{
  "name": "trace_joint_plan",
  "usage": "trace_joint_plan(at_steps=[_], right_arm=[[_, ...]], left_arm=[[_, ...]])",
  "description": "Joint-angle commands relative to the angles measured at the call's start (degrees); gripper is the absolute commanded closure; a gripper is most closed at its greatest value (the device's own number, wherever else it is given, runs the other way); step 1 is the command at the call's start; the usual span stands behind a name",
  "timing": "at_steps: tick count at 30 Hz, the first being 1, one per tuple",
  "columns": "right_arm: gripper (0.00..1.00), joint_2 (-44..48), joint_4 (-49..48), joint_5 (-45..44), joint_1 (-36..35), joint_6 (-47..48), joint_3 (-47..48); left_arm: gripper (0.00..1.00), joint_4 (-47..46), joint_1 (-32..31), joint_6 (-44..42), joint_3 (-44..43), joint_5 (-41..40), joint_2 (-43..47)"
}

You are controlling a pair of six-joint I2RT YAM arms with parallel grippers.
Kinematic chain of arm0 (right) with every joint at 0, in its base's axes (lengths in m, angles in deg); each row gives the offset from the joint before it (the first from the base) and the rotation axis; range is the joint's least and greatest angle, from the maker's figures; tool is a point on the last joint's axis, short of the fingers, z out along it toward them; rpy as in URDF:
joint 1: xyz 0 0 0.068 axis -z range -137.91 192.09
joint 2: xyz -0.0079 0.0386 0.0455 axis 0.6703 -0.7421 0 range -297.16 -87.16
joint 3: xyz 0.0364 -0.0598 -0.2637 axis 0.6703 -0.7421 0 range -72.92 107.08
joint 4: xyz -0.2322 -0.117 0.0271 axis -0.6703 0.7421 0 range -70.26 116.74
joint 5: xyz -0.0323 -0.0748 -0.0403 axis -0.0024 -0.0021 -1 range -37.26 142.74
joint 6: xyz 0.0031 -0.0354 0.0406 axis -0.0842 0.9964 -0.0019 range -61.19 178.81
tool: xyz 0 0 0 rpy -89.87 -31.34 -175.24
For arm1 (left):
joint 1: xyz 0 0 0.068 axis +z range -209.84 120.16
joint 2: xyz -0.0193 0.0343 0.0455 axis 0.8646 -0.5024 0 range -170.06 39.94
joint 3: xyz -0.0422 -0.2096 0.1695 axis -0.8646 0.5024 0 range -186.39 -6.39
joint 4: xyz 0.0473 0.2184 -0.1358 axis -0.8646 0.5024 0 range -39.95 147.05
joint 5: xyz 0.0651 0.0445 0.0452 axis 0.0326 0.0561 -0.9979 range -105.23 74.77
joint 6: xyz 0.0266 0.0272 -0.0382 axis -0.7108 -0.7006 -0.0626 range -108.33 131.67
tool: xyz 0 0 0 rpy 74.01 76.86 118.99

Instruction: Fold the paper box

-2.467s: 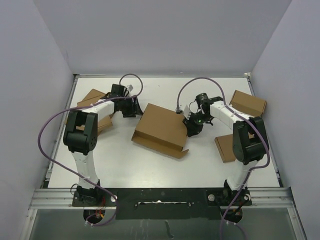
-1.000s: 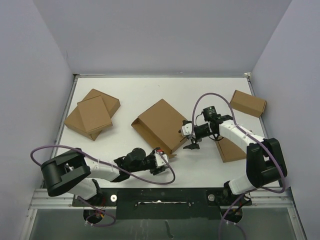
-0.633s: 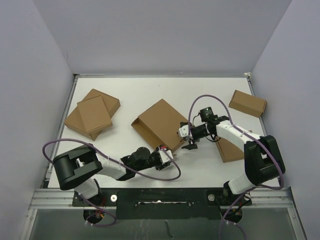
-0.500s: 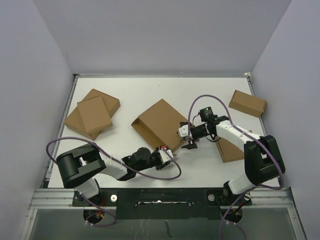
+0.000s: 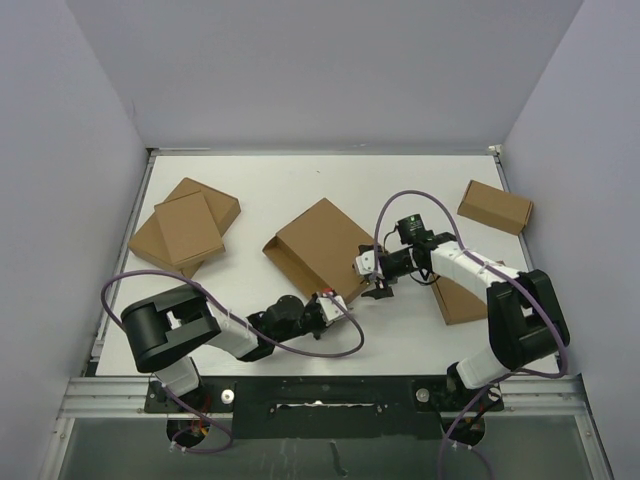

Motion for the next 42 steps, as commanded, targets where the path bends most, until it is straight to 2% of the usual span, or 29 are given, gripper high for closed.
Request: trace_joint_plan(at_steps=[1,5,16,35,42], right_arm=[[0.28,-0.72,-2.25,0.43,-0.49,-0.68,-0.34],[0.29,-0.85,-2.94,-0.33,-0.61,-1.45,-0.43],[0.34,-2.35,-4.48,-3.36,-0.63,-4.14,-0.04],[0.52,-4.48,-3.79,-6.12,-0.63,-4.61,0.87],[0.53,-4.98,-3.79,-6.78,-0.63,-5.02,1.07]], left_arm=[[0.91,-4.03,-0.15,1.95,-1.63,-1.37,-0.41],[1.00,-4.17,0.10,3.31,-1.12,-2.17,-0.19],[1.00,-6.73,1.77,6.99,1.69,-2.44,0.71],[1.00,-12.36,4.05,10.68,5.87,-0.63,0.84],[1.00,-15.96,4.75,11.71,7.37,-0.13,-0.11]])
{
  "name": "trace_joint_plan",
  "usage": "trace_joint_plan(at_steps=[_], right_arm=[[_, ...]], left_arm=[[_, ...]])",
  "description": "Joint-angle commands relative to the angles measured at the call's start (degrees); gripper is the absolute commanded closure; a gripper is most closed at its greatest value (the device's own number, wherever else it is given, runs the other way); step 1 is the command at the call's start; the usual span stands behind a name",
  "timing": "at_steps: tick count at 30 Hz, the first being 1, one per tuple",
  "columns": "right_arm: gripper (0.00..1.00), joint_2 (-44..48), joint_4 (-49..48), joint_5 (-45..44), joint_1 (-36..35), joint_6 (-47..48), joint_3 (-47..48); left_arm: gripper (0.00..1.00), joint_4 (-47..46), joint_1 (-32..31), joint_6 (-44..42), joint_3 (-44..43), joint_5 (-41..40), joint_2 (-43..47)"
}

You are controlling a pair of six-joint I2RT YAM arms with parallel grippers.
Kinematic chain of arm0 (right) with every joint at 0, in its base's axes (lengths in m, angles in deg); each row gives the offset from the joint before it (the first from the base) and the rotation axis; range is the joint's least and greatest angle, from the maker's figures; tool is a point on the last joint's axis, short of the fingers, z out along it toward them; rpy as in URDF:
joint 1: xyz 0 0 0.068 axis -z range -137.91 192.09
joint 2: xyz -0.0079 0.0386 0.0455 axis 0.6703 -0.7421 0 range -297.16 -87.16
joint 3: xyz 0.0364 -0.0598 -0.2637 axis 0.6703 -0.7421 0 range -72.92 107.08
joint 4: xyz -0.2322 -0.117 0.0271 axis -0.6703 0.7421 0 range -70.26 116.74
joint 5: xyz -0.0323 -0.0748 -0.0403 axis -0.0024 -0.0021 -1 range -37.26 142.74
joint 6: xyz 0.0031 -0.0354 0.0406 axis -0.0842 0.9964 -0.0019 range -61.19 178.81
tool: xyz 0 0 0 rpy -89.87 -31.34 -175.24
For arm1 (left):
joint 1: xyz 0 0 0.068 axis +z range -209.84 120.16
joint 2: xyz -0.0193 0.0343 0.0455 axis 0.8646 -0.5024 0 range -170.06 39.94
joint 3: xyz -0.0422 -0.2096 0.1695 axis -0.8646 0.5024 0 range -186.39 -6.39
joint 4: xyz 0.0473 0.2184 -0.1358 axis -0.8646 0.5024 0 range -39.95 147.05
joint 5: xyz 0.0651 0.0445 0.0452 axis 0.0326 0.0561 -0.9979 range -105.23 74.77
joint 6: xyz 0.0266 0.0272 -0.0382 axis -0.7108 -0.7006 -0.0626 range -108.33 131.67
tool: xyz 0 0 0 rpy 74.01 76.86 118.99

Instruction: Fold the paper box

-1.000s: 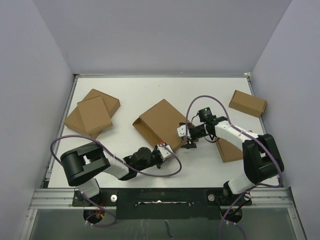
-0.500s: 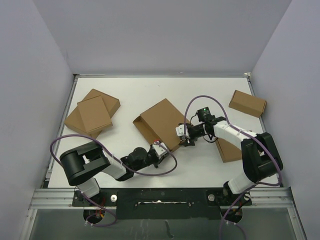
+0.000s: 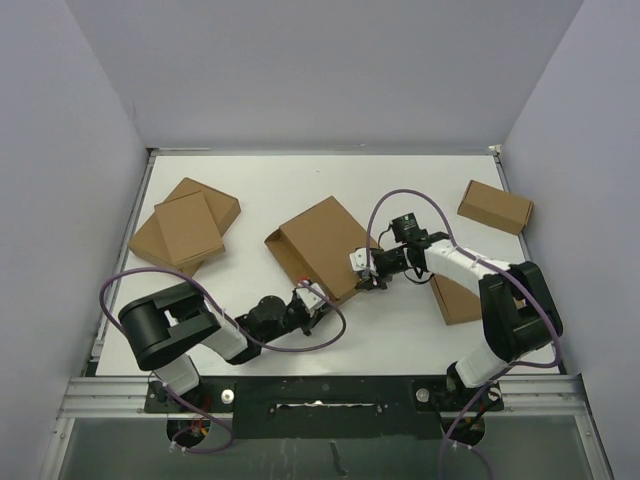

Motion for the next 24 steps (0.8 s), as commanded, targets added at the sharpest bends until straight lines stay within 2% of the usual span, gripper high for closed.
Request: trace_joint_plan(at_steps=[1,16,24], right_arm=[[0.53,-1.72,1.22,-4.07,0.18,-0.89,0.61],[0.54,-3.12,1.74,-4.96,-0.10,-1.33,1.20],[0.54,-3.67,1.79,-5.55,-0.48,-1.50,1.42]], left_arm=[[1.00,-5.81,0.49,1.79,1.14,1.44,-0.26],[1.00,-16.10,1.25,2.86,3.73,2.58,-5.18],[1.00,-19.82,1.39,3.32,4.83,-0.06,-7.13]])
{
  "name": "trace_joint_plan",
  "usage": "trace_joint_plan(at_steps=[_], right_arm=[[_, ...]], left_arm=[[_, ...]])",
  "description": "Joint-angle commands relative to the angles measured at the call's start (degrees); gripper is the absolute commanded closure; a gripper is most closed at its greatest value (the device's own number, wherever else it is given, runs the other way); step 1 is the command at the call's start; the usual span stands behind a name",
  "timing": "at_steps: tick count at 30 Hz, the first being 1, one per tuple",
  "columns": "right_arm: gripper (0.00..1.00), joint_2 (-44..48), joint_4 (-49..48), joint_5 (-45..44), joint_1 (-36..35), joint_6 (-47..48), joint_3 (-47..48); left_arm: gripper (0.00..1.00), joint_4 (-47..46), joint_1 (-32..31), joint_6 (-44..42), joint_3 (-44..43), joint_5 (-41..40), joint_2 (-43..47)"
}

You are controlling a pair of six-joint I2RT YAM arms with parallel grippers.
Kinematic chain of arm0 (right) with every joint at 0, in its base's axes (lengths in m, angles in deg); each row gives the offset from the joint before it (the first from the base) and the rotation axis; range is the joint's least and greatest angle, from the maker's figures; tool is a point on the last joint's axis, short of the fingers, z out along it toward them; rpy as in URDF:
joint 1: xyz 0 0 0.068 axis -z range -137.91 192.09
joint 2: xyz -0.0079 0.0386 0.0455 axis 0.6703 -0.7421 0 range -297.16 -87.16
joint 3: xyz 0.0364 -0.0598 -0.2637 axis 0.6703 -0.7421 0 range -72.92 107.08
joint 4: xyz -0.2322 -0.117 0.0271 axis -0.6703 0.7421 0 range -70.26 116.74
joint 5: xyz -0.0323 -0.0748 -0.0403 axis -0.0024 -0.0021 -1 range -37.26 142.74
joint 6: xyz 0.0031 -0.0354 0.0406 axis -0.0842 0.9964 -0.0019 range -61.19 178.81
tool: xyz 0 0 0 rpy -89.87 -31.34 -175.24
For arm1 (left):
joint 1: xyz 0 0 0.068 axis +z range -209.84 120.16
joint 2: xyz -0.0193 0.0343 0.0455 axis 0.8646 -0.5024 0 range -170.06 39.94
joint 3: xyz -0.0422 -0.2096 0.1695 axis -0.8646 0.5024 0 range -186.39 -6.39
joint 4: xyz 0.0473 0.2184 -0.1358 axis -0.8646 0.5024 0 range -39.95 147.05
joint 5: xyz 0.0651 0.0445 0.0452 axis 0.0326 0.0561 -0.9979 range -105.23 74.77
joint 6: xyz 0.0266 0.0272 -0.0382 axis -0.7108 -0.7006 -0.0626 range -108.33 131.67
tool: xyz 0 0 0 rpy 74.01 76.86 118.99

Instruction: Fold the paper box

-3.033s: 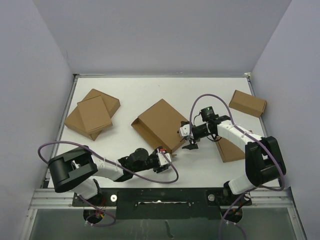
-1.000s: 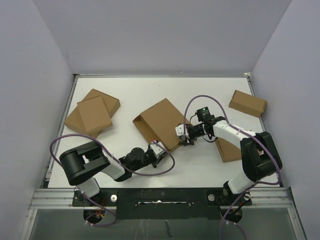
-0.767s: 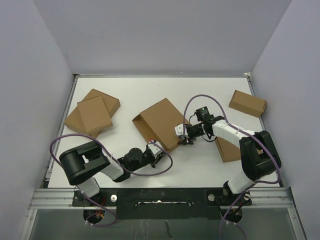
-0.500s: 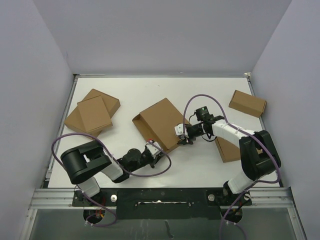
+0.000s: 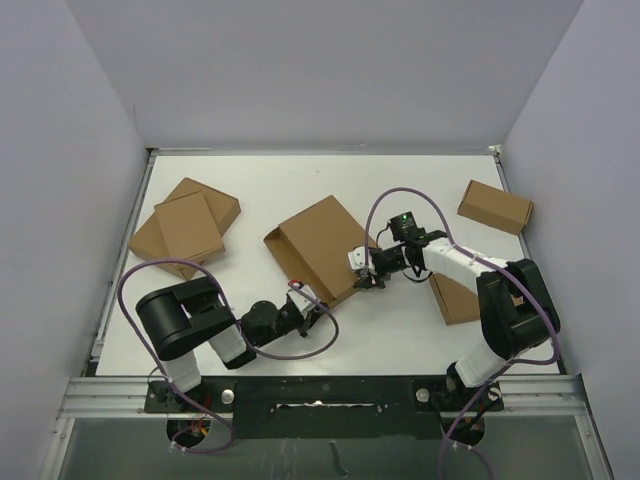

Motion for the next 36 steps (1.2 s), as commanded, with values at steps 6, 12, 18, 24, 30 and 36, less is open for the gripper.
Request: trace_joint_plan(at_steps=[6,12,18,24,30,36], right_arm=[[0.54,-2.72,1.68,-6.44,-0.21,-1.44,0.35],[0.54,-2.98,1.72,-6.84,-0.28,-1.58,0.52],[0.54,-3.34,1.74,-7.38,-0.47,-1.78,0.75],[0.55,-3.55,1.81,-7.65,-0.55,-1.71,0.70],[0.55,-3.81,1.90,-7.83,-0.62,-1.70,0.83],[0.55,-3.81,1.90,-7.92,-0.69,-1.79,0.79]], left_arm=[[1.00,-7.37,0.17,1.70,1.41,-1.79,-1.66],[1.00,-7.41,0.12,1.70,1.83,-2.71,-1.17],[1.00,-7.37,0.12,1.61,1.97,-2.96,-0.78],[1.00,-7.46,0.19,1.88,2.57,-3.47,-0.12],[1.00,-7.46,0.19,1.79,3.06,-3.63,0.73],[1.00,-7.50,0.19,1.86,3.33,-4.54,1.16]])
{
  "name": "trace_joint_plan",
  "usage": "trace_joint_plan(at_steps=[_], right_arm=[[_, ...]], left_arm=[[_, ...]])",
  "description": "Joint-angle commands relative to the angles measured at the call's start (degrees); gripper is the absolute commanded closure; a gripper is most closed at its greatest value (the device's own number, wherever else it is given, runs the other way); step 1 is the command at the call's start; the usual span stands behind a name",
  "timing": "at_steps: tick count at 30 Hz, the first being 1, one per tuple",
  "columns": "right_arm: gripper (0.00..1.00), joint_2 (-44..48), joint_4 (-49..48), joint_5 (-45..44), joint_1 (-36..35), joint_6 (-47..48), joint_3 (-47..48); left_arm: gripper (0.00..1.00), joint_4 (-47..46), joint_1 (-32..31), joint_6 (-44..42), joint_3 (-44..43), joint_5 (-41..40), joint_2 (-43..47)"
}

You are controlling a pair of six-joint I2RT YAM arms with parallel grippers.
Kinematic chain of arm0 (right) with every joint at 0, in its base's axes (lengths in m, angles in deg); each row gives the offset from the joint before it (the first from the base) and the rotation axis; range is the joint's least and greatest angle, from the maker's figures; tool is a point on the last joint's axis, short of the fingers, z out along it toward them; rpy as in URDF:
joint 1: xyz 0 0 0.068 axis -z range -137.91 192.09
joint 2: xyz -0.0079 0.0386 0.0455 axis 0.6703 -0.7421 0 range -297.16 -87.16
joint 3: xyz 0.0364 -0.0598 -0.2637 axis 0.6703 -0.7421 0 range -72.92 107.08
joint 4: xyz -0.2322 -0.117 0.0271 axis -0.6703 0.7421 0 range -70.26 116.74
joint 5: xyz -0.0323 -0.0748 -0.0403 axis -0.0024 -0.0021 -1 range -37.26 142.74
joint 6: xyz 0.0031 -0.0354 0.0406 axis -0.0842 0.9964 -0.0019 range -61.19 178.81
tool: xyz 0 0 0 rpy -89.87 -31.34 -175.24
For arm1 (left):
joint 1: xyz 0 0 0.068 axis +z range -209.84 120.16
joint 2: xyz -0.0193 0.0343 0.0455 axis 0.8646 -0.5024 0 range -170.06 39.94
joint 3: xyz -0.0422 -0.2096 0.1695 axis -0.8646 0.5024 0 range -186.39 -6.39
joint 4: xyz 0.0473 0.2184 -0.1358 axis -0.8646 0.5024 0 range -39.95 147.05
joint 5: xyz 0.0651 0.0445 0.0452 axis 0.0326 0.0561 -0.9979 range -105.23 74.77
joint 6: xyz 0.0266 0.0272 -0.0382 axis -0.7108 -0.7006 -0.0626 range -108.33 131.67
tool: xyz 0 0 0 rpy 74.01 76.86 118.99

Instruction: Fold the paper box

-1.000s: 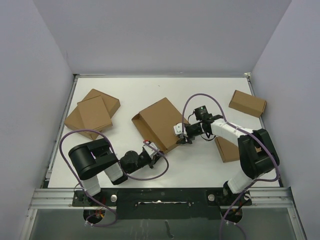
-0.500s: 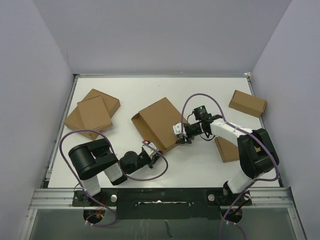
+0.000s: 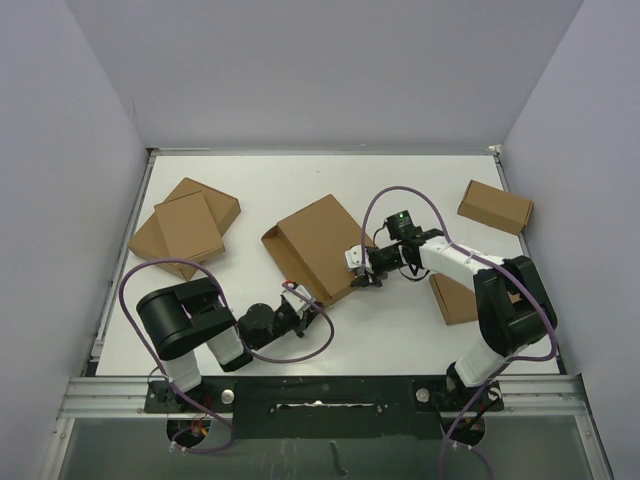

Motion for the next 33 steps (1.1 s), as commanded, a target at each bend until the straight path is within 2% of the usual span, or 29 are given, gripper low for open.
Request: trace_joint_plan(at_steps=[1,18,22,33], right_arm=[[0.55,-2.57,2.53,-7.77,0.07,-1.01,-0.35],[0.55,-2.79,2.75,-7.63,-0.32,-0.96,-0.17],[0.55,-2.78,2.88,-7.43,-0.37,-0.92,-0.17],[0.55,-2.70,3.26,-6.93,-1.06,-0.70,-0.08]], left_arm=[[1.00,-4.76,0.19,0.94,1.36,-1.15,1.66],[1.00,-3.15,0.19,0.60,-0.55,-2.09,2.01],[1.00,1.88,0.19,0.59,-1.77,-2.27,4.96],[1.00,24.55,0.19,-0.23,-8.73,-2.64,14.91]])
